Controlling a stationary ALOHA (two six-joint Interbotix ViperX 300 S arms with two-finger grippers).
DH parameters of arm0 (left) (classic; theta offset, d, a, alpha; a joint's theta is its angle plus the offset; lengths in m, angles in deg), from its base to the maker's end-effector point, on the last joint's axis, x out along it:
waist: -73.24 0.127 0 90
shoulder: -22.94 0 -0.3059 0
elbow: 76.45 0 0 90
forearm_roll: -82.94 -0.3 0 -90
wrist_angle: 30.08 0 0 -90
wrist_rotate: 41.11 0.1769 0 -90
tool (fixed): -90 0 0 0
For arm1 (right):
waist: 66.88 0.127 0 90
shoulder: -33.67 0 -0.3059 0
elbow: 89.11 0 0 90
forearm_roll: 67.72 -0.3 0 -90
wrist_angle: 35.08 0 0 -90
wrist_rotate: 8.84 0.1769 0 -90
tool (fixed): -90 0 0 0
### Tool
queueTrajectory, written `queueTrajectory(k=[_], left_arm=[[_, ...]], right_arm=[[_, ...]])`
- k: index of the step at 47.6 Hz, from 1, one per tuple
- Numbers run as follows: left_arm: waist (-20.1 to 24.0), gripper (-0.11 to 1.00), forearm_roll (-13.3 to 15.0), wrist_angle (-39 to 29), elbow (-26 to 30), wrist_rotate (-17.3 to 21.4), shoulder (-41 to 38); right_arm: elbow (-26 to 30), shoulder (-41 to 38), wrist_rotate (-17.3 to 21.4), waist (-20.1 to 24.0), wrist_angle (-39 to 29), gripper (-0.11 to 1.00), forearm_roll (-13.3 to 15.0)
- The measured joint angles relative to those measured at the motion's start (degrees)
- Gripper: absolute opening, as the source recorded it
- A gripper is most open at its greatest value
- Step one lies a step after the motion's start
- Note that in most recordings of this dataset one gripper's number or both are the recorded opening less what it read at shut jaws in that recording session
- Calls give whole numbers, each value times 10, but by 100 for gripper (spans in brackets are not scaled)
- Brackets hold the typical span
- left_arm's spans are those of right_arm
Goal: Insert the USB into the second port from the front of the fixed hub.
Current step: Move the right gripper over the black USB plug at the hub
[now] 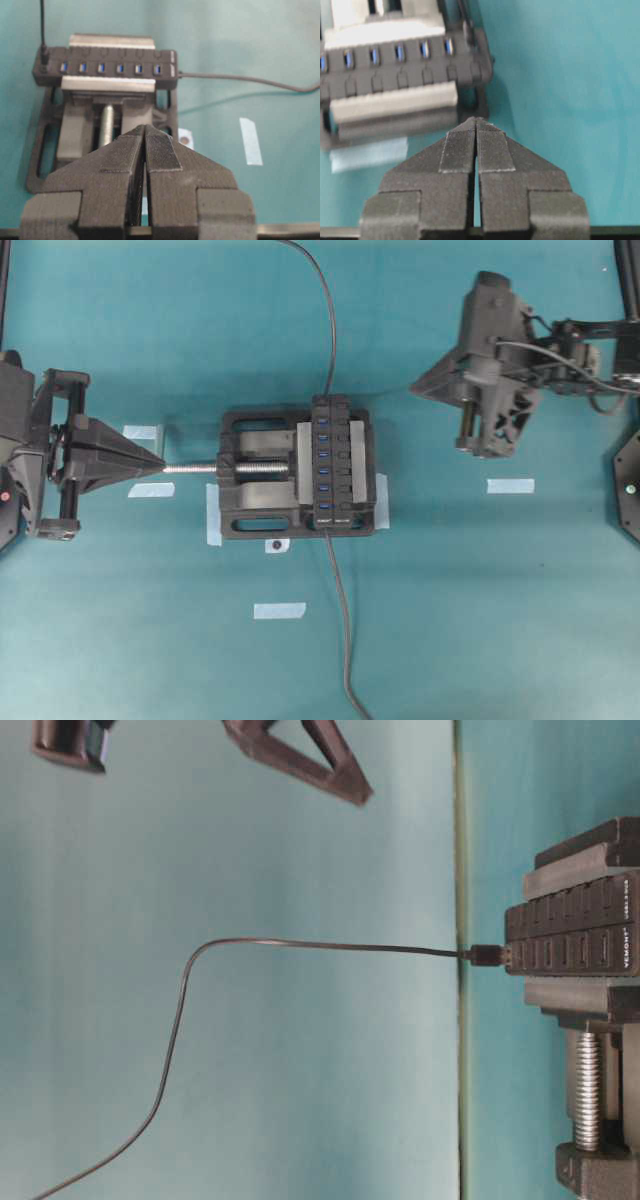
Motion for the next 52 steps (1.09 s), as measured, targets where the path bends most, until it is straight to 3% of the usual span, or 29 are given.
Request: queueTrajectory(k=[18, 52], left_arm=[[0, 0, -1, 0, 0, -1, 1], [0, 0, -1, 0, 0, -3, 2]], right_arm=[[10, -69, -23, 0, 77, -2, 0], [66, -160, -24, -1, 82, -2, 0]])
